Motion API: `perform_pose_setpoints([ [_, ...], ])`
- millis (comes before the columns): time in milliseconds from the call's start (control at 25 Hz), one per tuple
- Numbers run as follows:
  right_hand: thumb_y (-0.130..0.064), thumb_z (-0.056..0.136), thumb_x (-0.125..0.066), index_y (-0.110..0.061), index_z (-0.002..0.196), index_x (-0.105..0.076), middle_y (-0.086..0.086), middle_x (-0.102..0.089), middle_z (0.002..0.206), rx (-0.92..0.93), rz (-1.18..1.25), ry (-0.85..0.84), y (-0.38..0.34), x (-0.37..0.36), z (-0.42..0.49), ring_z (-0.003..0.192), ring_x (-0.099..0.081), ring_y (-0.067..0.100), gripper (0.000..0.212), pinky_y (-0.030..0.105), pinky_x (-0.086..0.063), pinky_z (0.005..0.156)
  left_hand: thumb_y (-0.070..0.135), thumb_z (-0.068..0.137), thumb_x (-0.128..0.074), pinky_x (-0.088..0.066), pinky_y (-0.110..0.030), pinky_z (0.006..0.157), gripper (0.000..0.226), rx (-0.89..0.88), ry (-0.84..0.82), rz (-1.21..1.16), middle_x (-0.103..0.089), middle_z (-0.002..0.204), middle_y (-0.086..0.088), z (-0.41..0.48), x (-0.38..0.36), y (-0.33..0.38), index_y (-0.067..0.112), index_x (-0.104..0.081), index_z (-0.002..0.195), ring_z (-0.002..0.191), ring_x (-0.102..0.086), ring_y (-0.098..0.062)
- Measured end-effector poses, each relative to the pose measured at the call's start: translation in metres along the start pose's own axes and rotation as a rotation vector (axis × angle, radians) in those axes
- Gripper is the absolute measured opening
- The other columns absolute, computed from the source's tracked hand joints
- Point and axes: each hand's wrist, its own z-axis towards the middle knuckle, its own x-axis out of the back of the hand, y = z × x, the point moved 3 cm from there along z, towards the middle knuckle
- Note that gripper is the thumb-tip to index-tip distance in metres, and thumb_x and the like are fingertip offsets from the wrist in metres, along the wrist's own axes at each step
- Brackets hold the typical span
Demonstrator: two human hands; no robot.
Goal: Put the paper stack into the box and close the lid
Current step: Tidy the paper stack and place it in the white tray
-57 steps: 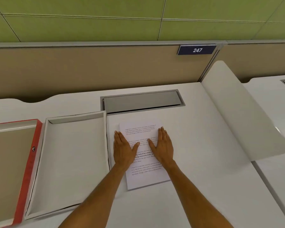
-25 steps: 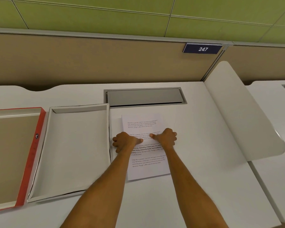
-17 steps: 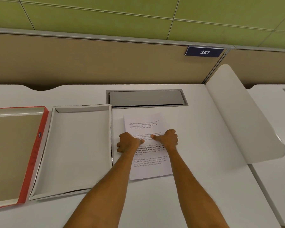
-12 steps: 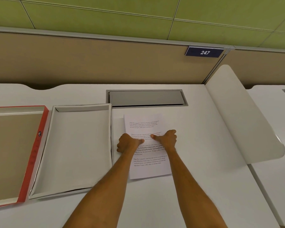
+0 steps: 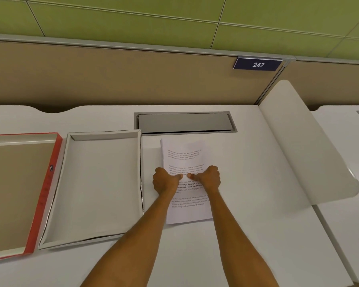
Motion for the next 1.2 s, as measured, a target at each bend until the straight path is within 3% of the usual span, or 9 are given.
perform_pose_setpoints([
  [120, -0.044, 0.063, -0.088, -0.002, 0.117, -0.048, 0.014, -0.063, 0.117, 0.027, 0.0, 0.07, -0.002, 0.002, -0.008, 0.106, -0.065, 0.031, 0.078, 0.04, -0.056, 0.085, 0.036, 0.069, -0.087, -0.061, -0.037, 0.066, 0.054, 0.017, -0.025, -0.012, -0.073, 0.11, -0.014, 0.001, 0.001, 0.001, 0.005, -0.063, 0.105, 0.089, -0.073, -0.03],
  [240, -0.039, 0.062, -0.089, -0.001, 0.115, -0.046, 0.017, -0.063, 0.116, 0.04, 0.081, 0.176, -0.006, 0.009, -0.017, 0.104, -0.065, 0.033, 0.078, 0.043, -0.056, 0.087, 0.039, 0.067, -0.087, -0.056, -0.033, 0.058, 0.055, -0.041, 0.006, -0.06, -0.073, 0.109, -0.012, -0.004, 0.006, 0.008, 0.007, -0.06, 0.103, 0.087, -0.073, -0.029],
  [400, -0.034, 0.061, -0.09, -0.006, 0.114, -0.045, 0.014, -0.06, 0.113, 0.143, 0.308, 0.338, -0.012, 0.028, -0.029, 0.103, -0.062, 0.032, 0.075, 0.044, -0.056, 0.088, 0.042, 0.065, -0.087, -0.042, -0.015, 0.044, 0.052, -0.186, 0.132, -0.243, -0.071, 0.098, -0.004, -0.026, 0.017, 0.02, 0.017, -0.052, 0.093, 0.069, -0.065, -0.017],
  [480, -0.03, 0.061, -0.09, -0.014, 0.11, -0.042, 0.009, -0.059, 0.109, 0.213, 0.505, 0.364, -0.013, 0.035, -0.038, 0.098, -0.063, 0.028, 0.071, 0.037, -0.06, 0.079, 0.043, 0.065, -0.087, -0.039, -0.006, 0.04, 0.052, -0.259, 0.167, -0.375, -0.066, 0.092, 0.003, -0.039, 0.022, 0.023, 0.02, -0.05, 0.094, 0.064, -0.064, -0.009],
  [560, -0.027, 0.06, -0.091, -0.02, 0.107, -0.04, 0.003, -0.058, 0.106, 0.275, 0.683, 0.382, -0.012, 0.04, -0.047, 0.092, -0.063, 0.019, 0.07, 0.016, -0.058, 0.063, 0.041, 0.066, -0.087, -0.045, -0.003, 0.043, 0.05, -0.323, 0.171, -0.505, -0.064, 0.091, 0.007, -0.049, 0.024, 0.026, 0.025, -0.05, 0.096, 0.065, -0.062, -0.004],
  [640, -0.025, 0.059, -0.092, -0.024, 0.108, -0.04, -0.003, -0.059, 0.105, 0.314, 0.802, 0.403, -0.009, 0.043, -0.053, 0.09, -0.063, 0.011, 0.072, 0.007, -0.053, 0.058, 0.04, 0.066, -0.088, -0.051, -0.005, 0.051, 0.047, -0.383, 0.173, -0.607, -0.064, 0.088, 0.014, -0.057, 0.025, 0.026, 0.034, -0.05, 0.093, 0.068, -0.064, -0.005],
  [720, -0.026, 0.058, -0.093, -0.032, 0.108, -0.041, -0.01, -0.06, 0.103, 0.329, 0.893, 0.416, -0.004, 0.043, -0.058, 0.092, -0.064, 0.007, 0.073, 0.008, -0.053, 0.06, 0.039, 0.067, -0.087, -0.051, -0.005, 0.056, 0.045, -0.442, 0.17, -0.684, -0.063, 0.084, 0.026, -0.064, 0.025, 0.025, 0.048, -0.049, 0.089, 0.073, -0.068, -0.007],
  [880, -0.029, 0.053, -0.095, -0.058, 0.101, -0.043, -0.021, -0.062, 0.103, 0.341, 1.015, 0.43, 0.007, 0.039, -0.063, 0.093, -0.064, -0.004, 0.077, 0.01, -0.054, 0.065, 0.031, 0.069, -0.087, -0.052, -0.006, 0.064, 0.05, -0.54, 0.155, -0.762, -0.063, 0.087, 0.038, -0.071, 0.027, 0.022, 0.06, -0.053, 0.091, 0.088, -0.065, 0.007],
  [1200, -0.036, 0.053, -0.094, -0.06, 0.109, -0.041, -0.036, -0.06, 0.1, 0.365, 0.999, 0.401, 0.02, 0.029, -0.065, 0.098, -0.06, -0.007, 0.081, 0.009, -0.053, 0.069, 0.017, 0.071, -0.086, -0.051, -0.005, 0.069, 0.067, -0.583, 0.115, -0.733, -0.062, 0.092, 0.042, -0.068, 0.028, 0.014, 0.067, -0.052, 0.099, 0.093, -0.063, 0.011],
])
